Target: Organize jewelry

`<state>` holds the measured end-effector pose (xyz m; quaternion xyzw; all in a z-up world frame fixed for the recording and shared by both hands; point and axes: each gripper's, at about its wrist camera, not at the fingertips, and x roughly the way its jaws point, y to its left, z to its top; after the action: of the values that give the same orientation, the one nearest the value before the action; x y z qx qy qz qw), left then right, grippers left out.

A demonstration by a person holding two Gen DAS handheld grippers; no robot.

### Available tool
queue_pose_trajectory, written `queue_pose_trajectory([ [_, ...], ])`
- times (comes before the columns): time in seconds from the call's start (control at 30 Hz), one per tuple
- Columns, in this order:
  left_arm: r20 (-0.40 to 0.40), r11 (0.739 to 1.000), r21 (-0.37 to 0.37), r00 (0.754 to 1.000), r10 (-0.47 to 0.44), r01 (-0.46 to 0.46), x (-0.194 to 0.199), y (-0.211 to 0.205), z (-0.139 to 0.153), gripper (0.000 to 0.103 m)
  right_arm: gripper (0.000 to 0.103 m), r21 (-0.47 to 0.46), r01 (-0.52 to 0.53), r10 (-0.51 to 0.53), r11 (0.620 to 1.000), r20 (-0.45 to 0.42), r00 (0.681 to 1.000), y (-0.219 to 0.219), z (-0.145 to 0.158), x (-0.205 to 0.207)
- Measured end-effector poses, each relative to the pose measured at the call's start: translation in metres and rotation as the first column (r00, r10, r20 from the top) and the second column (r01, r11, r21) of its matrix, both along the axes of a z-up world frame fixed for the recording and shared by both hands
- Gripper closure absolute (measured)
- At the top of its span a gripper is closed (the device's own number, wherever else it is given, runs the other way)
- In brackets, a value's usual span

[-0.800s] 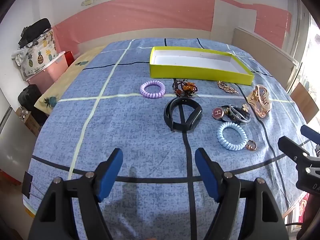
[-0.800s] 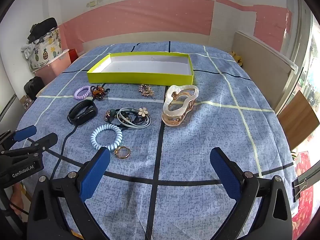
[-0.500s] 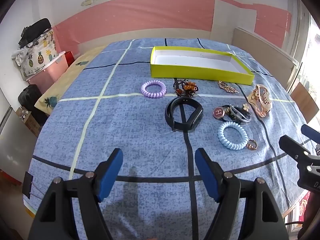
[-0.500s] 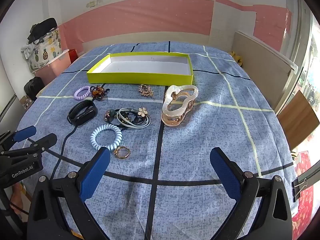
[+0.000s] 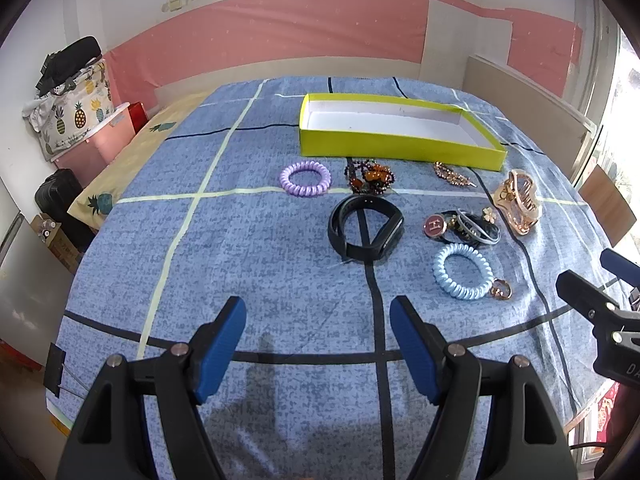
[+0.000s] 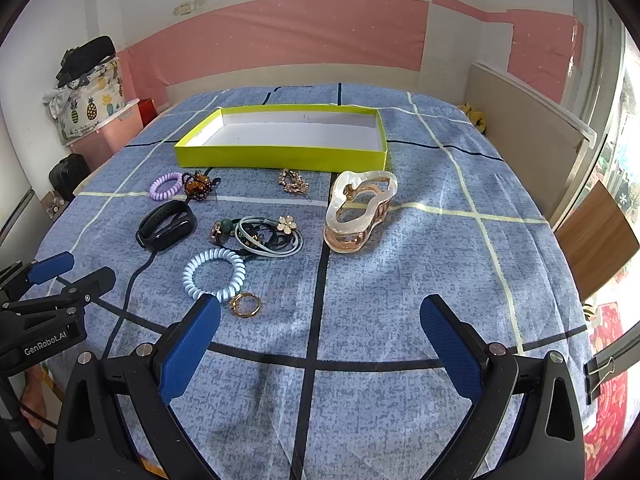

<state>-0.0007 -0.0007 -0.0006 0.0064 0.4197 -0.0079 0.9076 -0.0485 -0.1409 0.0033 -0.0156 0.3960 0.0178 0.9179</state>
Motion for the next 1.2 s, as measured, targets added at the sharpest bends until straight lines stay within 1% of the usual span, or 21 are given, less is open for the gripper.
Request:
queue_pose_trajectory([
  [0.17,0.014,1.000,-0.004,1.000,-0.001,0.001,-0.0047,0.0013,0.0045,0.026,0.003,0.004,0.001,-0.001,1.000,0.006,1.000,-0.0011,0.0037,-0.0039],
  [1.2,0.002,1.000,-0.019,1.000,0.002,-0.002,-0.0049,0.0038,0.0018,0.026,0.003,0.002,-0.006,0.006,1.000,-0.005,1.000,0.0030,0.0036,-0.0043],
])
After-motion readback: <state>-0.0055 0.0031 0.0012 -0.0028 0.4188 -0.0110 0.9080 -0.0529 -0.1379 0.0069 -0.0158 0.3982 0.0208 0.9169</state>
